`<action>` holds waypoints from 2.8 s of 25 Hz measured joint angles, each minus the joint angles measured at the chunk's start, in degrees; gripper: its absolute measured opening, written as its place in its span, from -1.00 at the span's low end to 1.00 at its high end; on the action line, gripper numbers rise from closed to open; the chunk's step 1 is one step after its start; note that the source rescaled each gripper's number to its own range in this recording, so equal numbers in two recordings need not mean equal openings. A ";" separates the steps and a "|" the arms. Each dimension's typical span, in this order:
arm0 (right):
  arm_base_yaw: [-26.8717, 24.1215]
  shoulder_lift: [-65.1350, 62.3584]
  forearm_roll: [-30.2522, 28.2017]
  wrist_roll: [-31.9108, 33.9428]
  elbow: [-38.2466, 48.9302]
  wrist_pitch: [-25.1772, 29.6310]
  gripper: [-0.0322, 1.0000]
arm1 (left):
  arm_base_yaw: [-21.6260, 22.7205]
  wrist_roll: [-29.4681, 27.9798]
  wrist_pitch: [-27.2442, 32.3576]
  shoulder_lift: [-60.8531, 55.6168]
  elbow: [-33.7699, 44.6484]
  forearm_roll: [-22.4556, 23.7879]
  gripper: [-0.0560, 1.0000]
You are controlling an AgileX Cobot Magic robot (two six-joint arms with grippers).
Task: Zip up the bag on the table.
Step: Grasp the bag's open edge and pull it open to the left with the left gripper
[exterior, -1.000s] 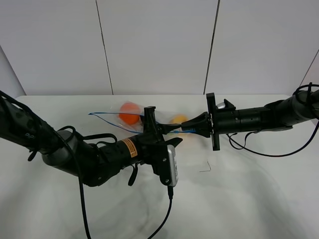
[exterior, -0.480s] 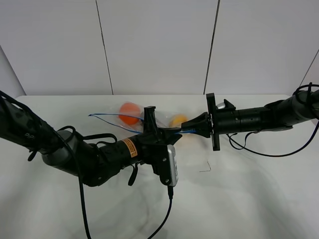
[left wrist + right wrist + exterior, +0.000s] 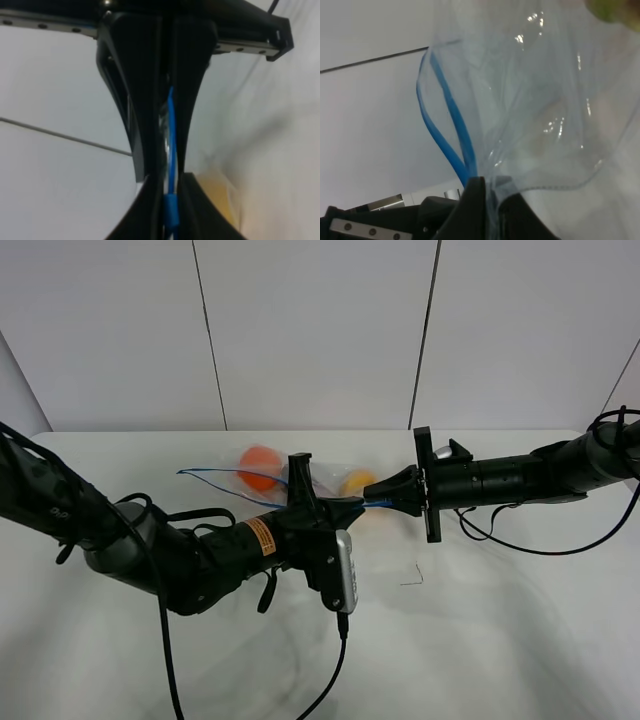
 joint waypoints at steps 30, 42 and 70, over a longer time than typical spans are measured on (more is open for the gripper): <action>0.17 0.00 0.52 0.00 0.00 -0.38 -0.94 | 17.74 10.49 -7.73 -0.05 13.11 -14.48 -0.89; 0.17 0.00 0.57 0.00 0.00 -0.32 -0.94 | 25.54 10.53 -7.50 -0.05 13.33 -14.54 -0.89; 0.17 0.00 0.51 0.00 0.00 -0.23 -0.94 | 31.14 -23.53 -7.17 -0.05 15.25 -17.52 0.98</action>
